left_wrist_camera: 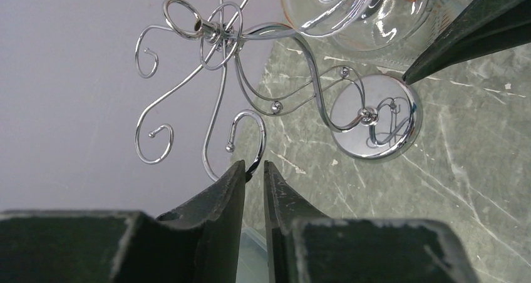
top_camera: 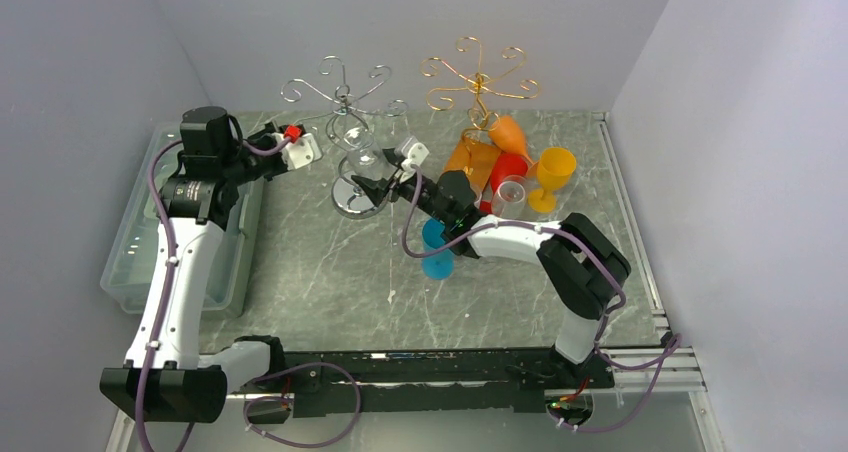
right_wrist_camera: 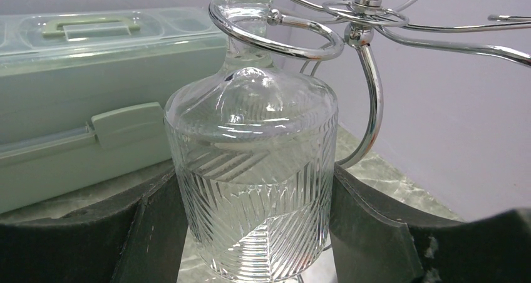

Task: Place the wine glass upside down on the wine glass rack
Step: Turn the wine glass upside down at the wine rack.

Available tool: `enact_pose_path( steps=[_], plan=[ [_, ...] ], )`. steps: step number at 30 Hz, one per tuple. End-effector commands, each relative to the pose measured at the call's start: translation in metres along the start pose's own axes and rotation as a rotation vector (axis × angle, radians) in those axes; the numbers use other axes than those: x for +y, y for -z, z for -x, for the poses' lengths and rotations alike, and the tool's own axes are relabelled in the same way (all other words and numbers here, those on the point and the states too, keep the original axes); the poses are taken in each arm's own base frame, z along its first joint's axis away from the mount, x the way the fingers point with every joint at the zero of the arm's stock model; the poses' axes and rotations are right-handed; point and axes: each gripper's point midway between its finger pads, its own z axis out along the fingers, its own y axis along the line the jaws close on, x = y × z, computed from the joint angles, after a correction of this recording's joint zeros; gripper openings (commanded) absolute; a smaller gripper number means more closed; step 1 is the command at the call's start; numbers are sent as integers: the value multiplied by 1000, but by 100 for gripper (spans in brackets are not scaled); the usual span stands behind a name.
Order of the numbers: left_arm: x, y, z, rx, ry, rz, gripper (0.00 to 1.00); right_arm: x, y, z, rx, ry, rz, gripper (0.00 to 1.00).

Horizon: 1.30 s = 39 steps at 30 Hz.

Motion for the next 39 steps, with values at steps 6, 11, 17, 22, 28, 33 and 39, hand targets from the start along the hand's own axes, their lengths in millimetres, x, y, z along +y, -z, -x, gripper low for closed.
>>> enact_pose_path(
  steps=[6, 11, 17, 22, 28, 33, 39],
  plan=[
    [1, -7, 5, -10, -5, -21, 21, -6, 3, 49, -164, -52, -33, 0],
    [-1, -5, 4, -6, -8, -25, 20, -9, 1, 45, -167, -107, -37, 0],
    [-3, -3, 5, -3, -11, -30, 20, -10, -1, 35, -165, -159, -50, 0],
    [-3, -1, 6, -3, -9, -28, 30, -9, -3, 23, -119, -162, -43, 38],
    [-3, 1, 9, -3, 24, -28, 49, -8, 1, 21, -70, -130, -43, 67],
    [-3, 3, 13, -10, 45, -32, 51, -10, 5, 23, -24, -110, -49, 86],
    [-4, 2, 13, -14, 57, -37, 51, -8, 13, 36, -2, -105, -49, 93]
  ],
)
